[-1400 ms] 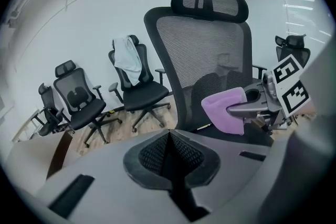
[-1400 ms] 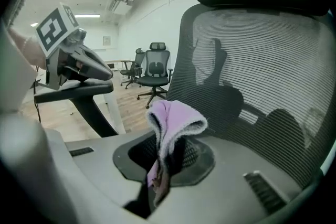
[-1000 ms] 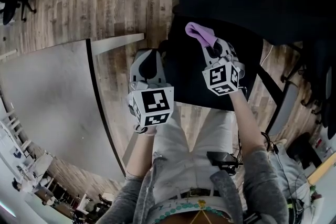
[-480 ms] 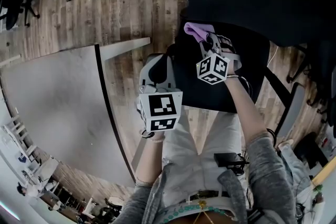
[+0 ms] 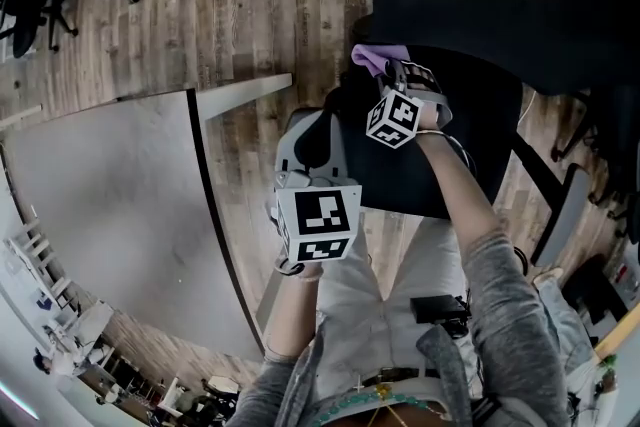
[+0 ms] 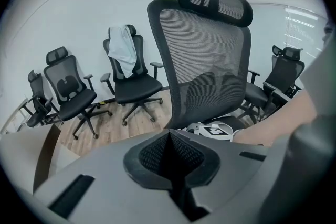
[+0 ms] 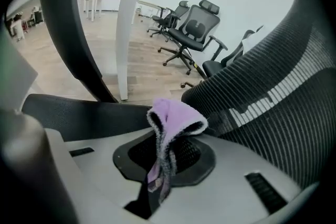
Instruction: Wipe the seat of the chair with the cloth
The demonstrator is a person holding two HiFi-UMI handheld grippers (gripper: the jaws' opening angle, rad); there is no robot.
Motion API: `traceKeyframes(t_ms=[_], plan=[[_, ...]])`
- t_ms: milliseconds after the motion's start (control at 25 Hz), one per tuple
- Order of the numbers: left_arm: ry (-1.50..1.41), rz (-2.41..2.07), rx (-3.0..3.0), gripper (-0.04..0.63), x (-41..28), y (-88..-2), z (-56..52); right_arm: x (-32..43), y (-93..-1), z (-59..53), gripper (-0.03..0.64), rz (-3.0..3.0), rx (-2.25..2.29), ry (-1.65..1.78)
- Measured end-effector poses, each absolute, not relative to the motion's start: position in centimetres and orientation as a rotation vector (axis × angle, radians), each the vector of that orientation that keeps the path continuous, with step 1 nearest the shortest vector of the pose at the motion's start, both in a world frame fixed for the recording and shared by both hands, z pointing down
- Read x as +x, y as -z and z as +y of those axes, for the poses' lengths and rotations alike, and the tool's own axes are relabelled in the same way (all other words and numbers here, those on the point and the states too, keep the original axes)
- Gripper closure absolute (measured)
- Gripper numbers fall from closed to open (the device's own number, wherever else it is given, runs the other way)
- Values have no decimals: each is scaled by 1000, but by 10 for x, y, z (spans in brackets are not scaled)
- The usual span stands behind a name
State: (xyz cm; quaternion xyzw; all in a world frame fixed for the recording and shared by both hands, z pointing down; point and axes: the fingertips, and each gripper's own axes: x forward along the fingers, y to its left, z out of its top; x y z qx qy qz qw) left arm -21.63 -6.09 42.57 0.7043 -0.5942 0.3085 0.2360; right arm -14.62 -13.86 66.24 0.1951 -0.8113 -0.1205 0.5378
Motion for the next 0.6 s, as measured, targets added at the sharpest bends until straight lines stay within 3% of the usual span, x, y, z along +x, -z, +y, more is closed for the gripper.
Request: traceKeyframes(t_ms=[600], plan=[[-878,-1640,1950,586,-219,-426,-61,-158,-700,-141,569,-1856,366,315]])
